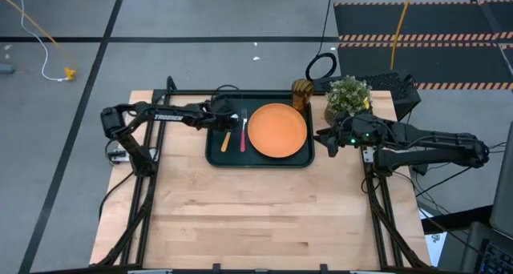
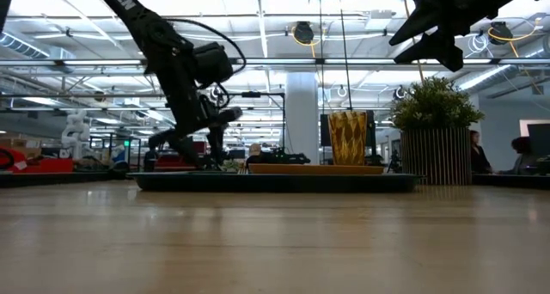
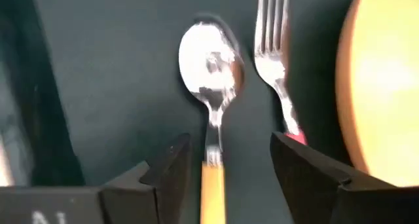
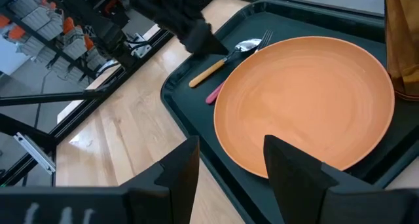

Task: Pick and place plate/cup/fork/spoon on tray
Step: Put the orange spoon to the left of the pink fork on the black tray

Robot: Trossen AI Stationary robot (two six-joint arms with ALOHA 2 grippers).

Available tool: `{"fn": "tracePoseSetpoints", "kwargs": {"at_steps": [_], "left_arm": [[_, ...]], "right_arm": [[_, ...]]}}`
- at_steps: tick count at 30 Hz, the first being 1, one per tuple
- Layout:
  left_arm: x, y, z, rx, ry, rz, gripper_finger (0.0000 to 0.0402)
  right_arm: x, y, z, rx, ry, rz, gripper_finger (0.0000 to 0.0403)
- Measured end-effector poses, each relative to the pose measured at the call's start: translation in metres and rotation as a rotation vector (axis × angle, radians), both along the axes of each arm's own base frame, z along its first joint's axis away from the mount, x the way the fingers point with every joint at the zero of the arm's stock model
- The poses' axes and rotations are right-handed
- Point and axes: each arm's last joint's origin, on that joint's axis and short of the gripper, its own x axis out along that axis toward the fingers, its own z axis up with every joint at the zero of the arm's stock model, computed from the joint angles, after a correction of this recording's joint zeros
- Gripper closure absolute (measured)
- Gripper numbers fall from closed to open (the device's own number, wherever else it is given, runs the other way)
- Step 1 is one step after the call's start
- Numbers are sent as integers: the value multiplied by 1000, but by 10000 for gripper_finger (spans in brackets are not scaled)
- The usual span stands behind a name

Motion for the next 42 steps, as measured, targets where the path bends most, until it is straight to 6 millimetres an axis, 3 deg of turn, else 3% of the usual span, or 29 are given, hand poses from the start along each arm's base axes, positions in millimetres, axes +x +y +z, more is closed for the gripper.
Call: {"fn": "tracePoseSetpoints", "kwargs": {"at_steps": [5, 11, 22, 27, 31, 36, 42], "left_arm": [[5, 3, -14, 14, 28, -15, 188], [11, 6, -26, 31, 14, -28, 228], [11, 9, -24, 18, -7, -59, 386], [6, 11, 1, 53, -87, -58, 392], [0, 9, 38, 124, -210, -100, 394], [-7, 1, 84, 213, -423, -190, 397], [-9, -10, 126, 299, -694, -225, 398]], "right_arm": [[0, 0, 0, 4, -3, -1, 238], [-1, 0, 1, 28, -15, -13, 238], [-1, 0, 7, 50, -89, -26, 238], [7, -1, 14, 48, -177, -24, 238], [23, -1, 18, 79, -265, 13, 238], [55, -4, 19, 129, -380, 82, 238], [101, -9, 36, 64, -301, 142, 235]]}}
